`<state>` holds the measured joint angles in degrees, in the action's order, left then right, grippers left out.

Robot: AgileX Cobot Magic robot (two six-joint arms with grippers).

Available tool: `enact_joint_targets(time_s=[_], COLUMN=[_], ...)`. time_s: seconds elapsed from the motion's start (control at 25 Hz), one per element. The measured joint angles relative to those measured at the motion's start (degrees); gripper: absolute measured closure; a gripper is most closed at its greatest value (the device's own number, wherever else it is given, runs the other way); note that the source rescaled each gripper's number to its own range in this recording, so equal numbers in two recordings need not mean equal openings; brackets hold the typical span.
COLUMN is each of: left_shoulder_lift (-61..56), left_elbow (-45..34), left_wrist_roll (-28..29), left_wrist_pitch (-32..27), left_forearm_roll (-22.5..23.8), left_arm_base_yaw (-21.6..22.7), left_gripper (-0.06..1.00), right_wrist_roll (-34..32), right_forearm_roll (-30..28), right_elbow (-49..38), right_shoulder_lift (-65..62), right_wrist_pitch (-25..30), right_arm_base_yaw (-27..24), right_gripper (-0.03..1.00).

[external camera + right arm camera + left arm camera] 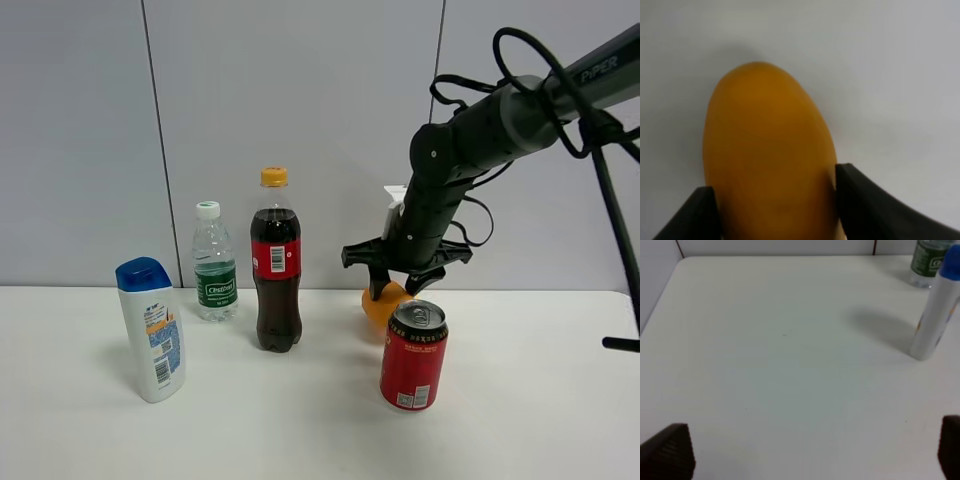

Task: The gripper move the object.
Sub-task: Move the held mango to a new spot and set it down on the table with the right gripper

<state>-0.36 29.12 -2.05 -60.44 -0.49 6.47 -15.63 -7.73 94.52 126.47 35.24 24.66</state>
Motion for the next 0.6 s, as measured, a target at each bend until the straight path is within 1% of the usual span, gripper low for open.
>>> enact_joint_targets(time_s=[0.36,0.6], left_shoulder_lift=[0.0,0.0], left_elbow=[0.0,0.0], left_wrist_roll=[0.0,0.0], left_wrist_pitch=[0.0,0.0], left_forearm_roll=[0.0,0.0], left_arm_base_yaw=[0.0,0.0], left_gripper=[-0.06,-0.06], right_wrist_roll=[0.0,0.0], right_forearm_roll=[0.1,0.1], right_elbow=[0.0,0.0], right_shoulder_lift=[1.8,1.8], right_wrist_pitch=[-1.8,-1.8], right_arm_base_yaw=[0.6,0.6], right_gripper=[0.97,0.97])
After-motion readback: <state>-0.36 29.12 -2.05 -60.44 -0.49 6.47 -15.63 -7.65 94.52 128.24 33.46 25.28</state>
